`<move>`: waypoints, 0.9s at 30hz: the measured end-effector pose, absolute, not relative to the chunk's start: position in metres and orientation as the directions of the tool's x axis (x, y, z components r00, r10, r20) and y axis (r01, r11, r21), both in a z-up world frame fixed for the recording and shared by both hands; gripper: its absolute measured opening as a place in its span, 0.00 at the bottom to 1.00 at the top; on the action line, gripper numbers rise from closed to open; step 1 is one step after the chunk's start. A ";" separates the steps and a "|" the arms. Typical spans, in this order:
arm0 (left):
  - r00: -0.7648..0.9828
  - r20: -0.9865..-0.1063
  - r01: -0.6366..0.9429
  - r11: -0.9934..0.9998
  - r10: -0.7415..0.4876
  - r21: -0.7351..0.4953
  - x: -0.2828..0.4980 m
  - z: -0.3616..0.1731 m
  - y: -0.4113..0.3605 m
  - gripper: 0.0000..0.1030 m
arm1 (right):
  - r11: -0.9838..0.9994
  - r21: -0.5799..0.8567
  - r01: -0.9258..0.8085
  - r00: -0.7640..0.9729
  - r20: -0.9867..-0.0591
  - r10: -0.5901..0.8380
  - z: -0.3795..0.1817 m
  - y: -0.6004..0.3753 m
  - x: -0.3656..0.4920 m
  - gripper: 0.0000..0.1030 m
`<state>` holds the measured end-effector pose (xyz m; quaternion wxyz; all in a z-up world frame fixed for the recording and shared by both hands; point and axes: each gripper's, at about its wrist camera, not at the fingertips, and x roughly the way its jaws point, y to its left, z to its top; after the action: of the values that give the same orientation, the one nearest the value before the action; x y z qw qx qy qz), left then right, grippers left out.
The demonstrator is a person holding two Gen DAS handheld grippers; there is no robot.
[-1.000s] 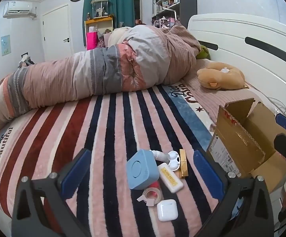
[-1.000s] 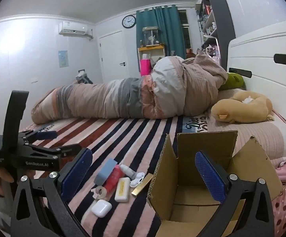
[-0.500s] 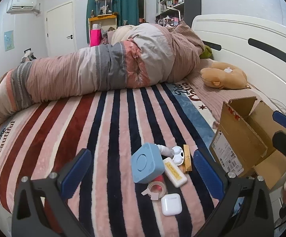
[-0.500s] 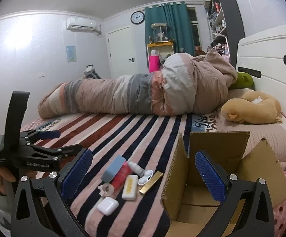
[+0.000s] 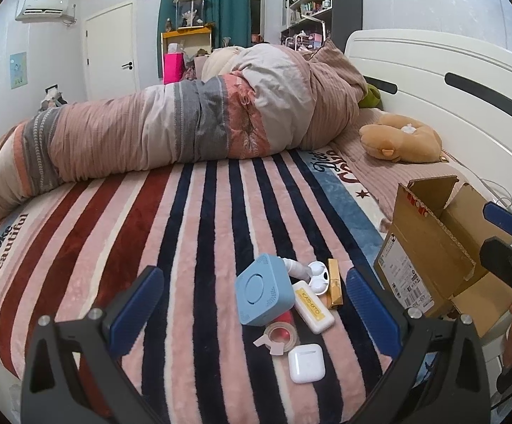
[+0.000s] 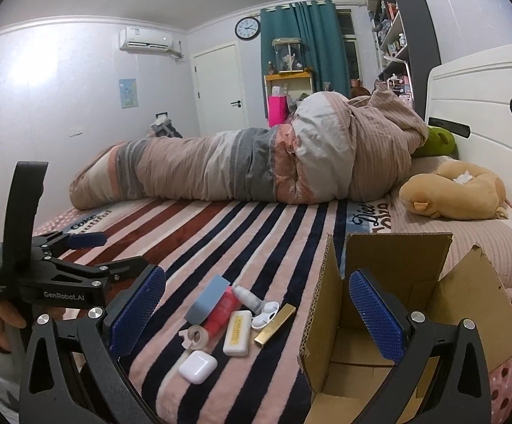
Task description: Organize rigid objects
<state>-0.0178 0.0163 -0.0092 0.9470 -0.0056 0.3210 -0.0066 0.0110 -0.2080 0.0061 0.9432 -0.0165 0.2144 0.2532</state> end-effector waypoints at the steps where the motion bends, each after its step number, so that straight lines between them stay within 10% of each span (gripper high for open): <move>1: 0.794 -0.608 0.008 1.000 -0.014 -0.014 -0.018 -0.009 0.016 1.00 | 0.870 0.079 -0.486 0.778 -0.415 0.472 0.007 -0.208 0.012 1.00; 27: 0.790 -0.612 0.004 1.000 -0.010 -0.011 -0.022 -0.009 0.017 1.00 | 0.863 0.102 -0.494 0.769 -0.412 0.489 0.001 -0.206 0.005 1.00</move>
<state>-0.0216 0.0175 -0.0087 0.9461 -0.0047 0.3237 -0.0036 0.0047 -0.2061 0.0013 0.9405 -0.0059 0.2172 0.2613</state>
